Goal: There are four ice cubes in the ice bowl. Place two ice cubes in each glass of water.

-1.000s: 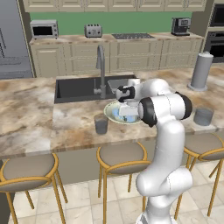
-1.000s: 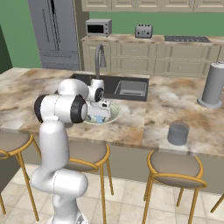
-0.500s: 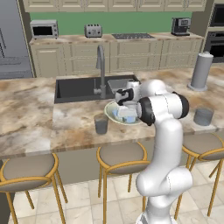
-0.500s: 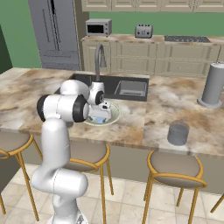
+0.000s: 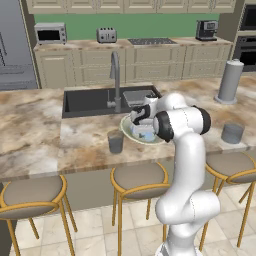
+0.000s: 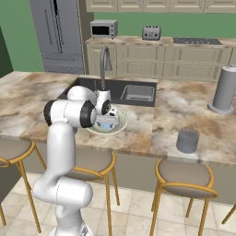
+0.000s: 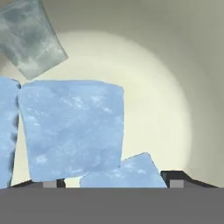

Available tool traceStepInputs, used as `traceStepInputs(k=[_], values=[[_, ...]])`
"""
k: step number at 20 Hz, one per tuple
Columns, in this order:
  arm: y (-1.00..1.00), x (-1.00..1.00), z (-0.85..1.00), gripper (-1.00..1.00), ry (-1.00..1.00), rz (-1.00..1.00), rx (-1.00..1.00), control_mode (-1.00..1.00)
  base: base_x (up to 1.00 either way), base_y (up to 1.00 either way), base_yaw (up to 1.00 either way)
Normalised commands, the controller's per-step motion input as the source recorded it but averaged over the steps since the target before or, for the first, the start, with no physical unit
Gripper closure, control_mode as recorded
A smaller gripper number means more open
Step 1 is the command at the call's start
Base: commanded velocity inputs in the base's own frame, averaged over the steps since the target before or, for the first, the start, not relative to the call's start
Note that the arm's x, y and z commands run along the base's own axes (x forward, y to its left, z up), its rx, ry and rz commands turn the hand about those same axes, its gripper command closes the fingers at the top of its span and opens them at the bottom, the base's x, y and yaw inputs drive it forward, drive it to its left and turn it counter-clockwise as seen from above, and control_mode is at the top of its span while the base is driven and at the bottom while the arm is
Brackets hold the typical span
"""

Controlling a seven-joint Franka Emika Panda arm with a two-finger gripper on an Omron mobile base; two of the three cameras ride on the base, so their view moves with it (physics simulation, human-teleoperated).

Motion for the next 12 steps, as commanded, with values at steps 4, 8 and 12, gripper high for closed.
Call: traceStepInputs(k=[4,8,12], values=[[0.0,0.21,-0.05,1.0,-0.02,0.0,0.0,-1.0,0.0,0.0,0.0],[0.0,-0.05,0.42,1.0,0.01,0.0,0.0,-1.0,0.0,0.0,0.0],[0.04,-0.29,1.0,1.0,0.0,-0.01,0.0,-1.0,0.0,0.0,0.0]])
